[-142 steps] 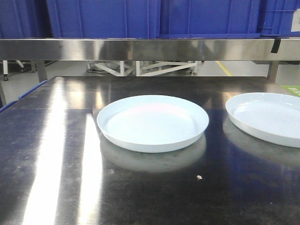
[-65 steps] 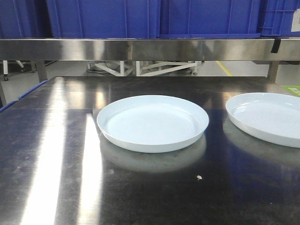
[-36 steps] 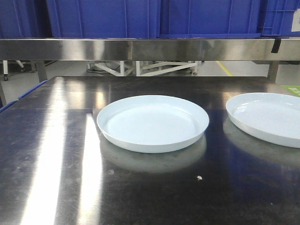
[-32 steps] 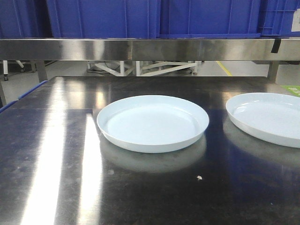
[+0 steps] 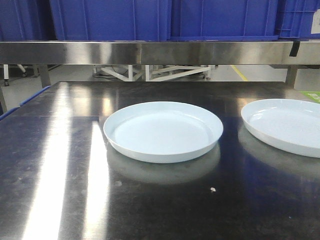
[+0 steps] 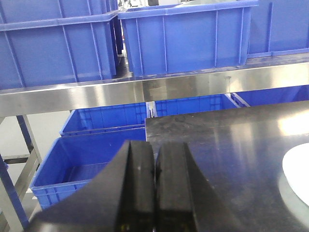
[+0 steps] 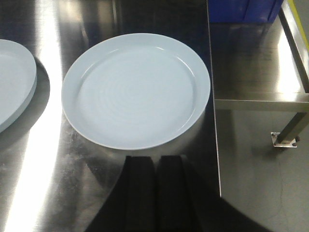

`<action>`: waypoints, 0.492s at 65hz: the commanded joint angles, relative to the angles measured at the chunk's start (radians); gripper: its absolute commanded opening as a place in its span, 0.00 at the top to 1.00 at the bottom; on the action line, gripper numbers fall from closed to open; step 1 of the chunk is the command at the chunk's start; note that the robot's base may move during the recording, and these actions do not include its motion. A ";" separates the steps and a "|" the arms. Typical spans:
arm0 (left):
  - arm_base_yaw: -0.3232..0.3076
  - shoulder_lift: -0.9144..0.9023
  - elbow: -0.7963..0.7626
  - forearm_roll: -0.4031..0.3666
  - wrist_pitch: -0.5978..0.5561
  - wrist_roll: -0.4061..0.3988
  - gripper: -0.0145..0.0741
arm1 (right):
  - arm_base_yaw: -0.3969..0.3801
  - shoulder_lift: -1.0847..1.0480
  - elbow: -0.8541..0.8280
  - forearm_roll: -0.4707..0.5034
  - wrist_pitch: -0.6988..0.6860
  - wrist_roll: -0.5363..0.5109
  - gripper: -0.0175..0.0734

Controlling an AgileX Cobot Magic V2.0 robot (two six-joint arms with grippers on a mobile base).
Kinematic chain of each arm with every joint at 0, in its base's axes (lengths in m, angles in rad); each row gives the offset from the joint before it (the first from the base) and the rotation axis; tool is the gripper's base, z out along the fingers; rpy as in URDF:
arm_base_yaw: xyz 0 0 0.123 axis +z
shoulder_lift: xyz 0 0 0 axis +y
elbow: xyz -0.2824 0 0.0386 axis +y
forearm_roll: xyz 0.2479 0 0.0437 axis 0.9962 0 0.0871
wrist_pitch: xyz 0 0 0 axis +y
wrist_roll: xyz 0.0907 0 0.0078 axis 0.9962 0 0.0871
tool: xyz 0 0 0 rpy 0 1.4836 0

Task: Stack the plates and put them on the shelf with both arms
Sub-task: 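Release the plate and raise the left gripper away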

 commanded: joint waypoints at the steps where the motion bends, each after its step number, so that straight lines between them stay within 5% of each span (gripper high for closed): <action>1: 0.001 0.004 -0.030 -0.008 -0.082 -0.006 0.74 | 0.001 0.091 -0.094 0.004 -0.030 0.003 0.74; 20: 0.001 0.004 -0.030 -0.008 -0.082 -0.006 0.74 | -0.005 0.454 -0.332 0.002 0.197 -0.006 0.74; 32: 0.001 0.004 -0.030 -0.008 -0.082 -0.006 0.74 | -0.084 0.652 -0.494 -0.001 0.258 -0.021 0.73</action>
